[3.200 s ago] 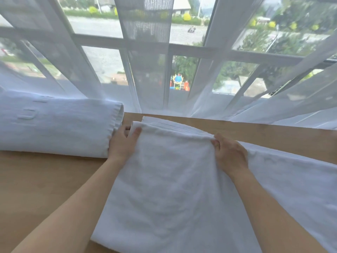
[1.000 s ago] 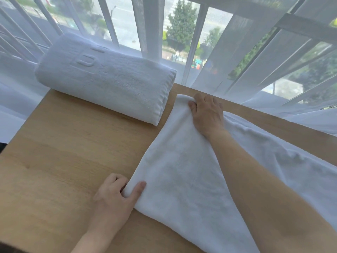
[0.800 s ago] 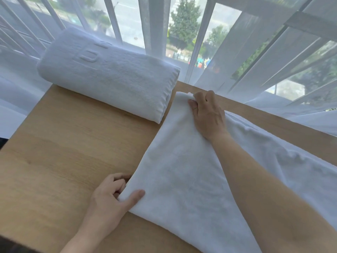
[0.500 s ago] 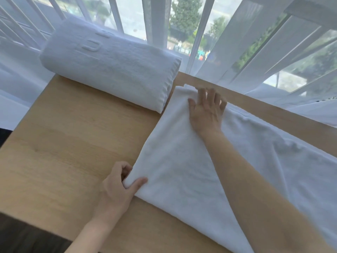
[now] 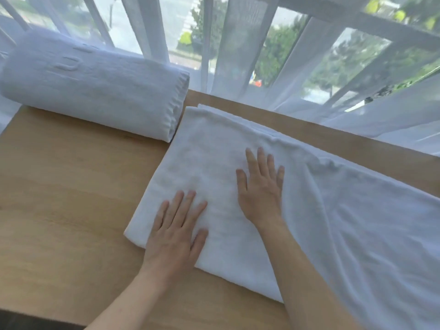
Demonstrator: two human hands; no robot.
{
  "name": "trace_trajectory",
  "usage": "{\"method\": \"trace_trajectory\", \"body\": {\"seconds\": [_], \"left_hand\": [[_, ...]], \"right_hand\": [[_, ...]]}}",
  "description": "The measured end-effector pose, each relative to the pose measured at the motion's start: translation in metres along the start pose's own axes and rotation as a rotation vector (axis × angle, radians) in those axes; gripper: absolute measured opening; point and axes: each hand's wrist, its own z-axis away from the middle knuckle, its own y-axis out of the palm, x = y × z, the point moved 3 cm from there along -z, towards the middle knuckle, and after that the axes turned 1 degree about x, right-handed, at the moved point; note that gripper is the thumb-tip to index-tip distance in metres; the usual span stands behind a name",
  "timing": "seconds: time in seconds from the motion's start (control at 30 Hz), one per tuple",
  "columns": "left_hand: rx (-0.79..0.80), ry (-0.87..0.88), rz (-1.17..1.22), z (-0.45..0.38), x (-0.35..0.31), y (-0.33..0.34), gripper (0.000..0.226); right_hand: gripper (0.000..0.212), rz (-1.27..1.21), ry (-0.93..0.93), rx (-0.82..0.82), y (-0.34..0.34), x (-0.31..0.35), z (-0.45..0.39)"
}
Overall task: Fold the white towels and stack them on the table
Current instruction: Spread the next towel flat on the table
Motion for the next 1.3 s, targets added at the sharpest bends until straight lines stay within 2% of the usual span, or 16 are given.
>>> {"method": "trace_trajectory", "body": {"seconds": [0.1,0.23,0.37,0.6,0.83,0.97,1.07,1.13,1.2,1.3], "left_hand": [[0.034,0.046,-0.026,-0.01,-0.025,0.012,0.069],[0.138,0.292,-0.066,-0.038,-0.095,0.037,0.065],[0.199,0.41,-0.108,-0.08,-0.17,0.065,0.07],[0.162,0.333,-0.07,-0.117,-0.25,0.088,0.078],[0.087,0.31,-0.099,-0.118,-0.259,0.094,0.071],[0.07,0.303,-0.099,-0.12,-0.261,0.093,0.07],[0.07,0.293,-0.089,-0.118,-0.261,0.091,0.07],[0.077,0.276,-0.103,-0.117,-0.26,0.09,0.071],[0.085,0.261,-0.132,-0.119,-0.26,0.092,0.071],[0.089,0.246,-0.161,-0.122,-0.26,0.095,0.071]], "right_hand": [[0.059,0.058,0.084,0.051,-0.013,-0.065,0.045],[0.057,0.138,0.101,-0.007,-0.035,-0.119,0.073],[0.06,0.041,0.3,0.044,-0.06,-0.182,0.074],[0.058,0.118,0.411,0.004,-0.104,-0.284,0.057],[0.05,0.039,0.474,-0.055,-0.135,-0.355,0.015],[0.024,0.032,0.355,-0.194,-0.146,-0.364,0.002],[0.015,0.111,0.263,-0.302,-0.159,-0.367,0.003],[0.011,0.157,0.279,-0.388,-0.172,-0.376,0.003],[0.012,0.199,0.312,-0.369,-0.179,-0.385,-0.003],[0.021,0.223,0.395,-0.231,-0.17,-0.388,-0.01]]}}
